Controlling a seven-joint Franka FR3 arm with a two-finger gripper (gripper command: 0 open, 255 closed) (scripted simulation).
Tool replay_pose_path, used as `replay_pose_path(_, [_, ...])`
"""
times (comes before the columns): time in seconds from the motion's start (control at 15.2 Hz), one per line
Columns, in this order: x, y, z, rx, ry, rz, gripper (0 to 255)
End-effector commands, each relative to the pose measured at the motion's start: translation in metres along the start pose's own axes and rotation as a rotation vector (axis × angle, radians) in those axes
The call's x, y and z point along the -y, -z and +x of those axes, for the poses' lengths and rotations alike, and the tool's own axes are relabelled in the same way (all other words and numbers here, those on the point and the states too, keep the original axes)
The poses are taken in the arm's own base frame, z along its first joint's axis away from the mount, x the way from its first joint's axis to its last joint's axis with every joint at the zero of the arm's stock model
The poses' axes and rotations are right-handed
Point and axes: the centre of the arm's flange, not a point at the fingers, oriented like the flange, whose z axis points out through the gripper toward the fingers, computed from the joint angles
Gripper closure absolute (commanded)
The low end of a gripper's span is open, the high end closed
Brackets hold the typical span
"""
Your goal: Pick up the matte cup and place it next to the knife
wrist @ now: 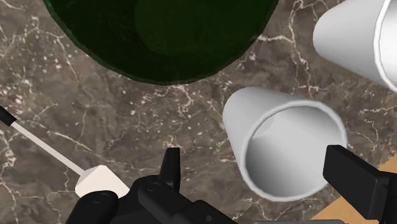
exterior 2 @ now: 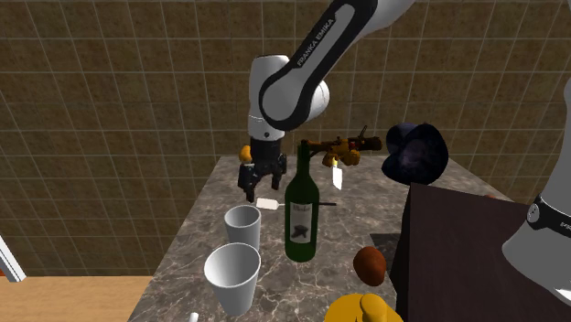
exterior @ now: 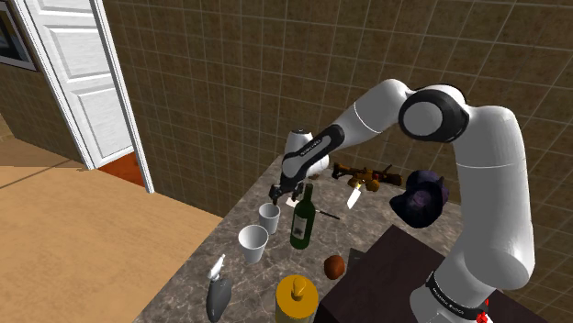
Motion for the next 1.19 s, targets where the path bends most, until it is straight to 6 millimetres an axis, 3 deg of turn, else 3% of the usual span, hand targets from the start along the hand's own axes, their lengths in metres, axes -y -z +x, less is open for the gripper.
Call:
replay_pose_path(0.0, [0.007, -0.024, 0.015, 0.001, -0.001, 0.001, 0])
replay_pose_path(0.53, [0.008, -0.066, 0.016, 0.001, -0.001, 0.001, 0])
replay_pose_path(1.06, [0.008, -0.066, 0.016, 0.001, -0.001, 0.001, 0])
replay_pose_path(1.12, [0.008, -0.066, 0.016, 0.001, -0.001, 0.001, 255])
